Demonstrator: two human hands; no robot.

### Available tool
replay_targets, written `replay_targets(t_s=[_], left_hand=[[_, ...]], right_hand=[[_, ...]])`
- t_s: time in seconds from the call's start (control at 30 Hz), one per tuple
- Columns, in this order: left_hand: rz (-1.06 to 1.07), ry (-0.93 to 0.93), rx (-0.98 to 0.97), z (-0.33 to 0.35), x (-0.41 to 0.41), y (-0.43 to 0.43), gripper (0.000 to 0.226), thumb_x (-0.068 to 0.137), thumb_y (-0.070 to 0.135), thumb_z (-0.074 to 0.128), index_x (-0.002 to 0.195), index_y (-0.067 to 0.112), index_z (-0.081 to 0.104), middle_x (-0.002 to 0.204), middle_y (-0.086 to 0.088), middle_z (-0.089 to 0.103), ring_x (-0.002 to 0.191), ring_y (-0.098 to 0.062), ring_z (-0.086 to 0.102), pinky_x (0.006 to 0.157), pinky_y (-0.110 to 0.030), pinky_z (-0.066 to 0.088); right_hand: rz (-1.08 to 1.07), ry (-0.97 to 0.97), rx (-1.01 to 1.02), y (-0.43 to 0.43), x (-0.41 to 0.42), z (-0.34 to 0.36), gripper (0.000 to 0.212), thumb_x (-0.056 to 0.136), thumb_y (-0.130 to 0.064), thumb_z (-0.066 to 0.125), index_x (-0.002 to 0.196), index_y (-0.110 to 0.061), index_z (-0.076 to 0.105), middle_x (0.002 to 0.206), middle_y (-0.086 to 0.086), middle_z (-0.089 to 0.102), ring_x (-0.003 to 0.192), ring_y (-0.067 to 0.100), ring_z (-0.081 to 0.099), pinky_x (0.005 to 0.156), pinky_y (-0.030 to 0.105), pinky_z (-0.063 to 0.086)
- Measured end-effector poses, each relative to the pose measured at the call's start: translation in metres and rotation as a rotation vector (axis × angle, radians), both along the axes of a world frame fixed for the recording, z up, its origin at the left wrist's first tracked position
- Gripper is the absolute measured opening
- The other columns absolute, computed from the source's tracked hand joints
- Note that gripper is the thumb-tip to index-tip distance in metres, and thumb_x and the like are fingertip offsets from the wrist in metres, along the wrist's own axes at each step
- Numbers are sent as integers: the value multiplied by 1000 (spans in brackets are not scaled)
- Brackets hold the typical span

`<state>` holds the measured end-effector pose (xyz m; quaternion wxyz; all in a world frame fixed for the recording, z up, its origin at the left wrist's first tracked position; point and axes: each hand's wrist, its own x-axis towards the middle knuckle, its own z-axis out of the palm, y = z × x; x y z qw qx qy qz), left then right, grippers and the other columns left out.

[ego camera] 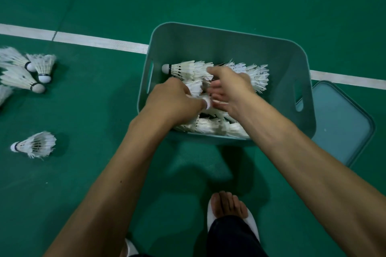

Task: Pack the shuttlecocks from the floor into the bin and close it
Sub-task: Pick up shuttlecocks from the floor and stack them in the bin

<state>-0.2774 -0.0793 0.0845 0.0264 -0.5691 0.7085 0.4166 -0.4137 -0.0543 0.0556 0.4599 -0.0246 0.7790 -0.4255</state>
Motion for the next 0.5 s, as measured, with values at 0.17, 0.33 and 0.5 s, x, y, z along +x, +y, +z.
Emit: replay_targets(t_s=[0.17,0.33,0.5], left_hand=[[265,364,61,8,-14,4,39,94,45,65,100,8,75,84,-6,75,78,-19,70,78,-34,55],[553,687,261,7,-53,13,27,100,31,62,105,5,66,96,-8,74,92,-24,71,93,-45,58],[451,552,247,-1,-55,29,18,101,21,54,117,14,57,107,-4,67,97,-21,65,80,-36,54]], right_hand=[[123,194,-9,43,-19,19,38,90,-38,68,99,-1,69,90,10,78,70,19,65,61,29,48],[218,-259,-14,56,-19,39,42,93,-48,62,92,-6,67,70,6,75,53,15,58,50,23,44],[-40,-321,-135,58,-35,36,9,88,-13,73,84,-10,65,62,0,62,42,5,46,33,14,33]])
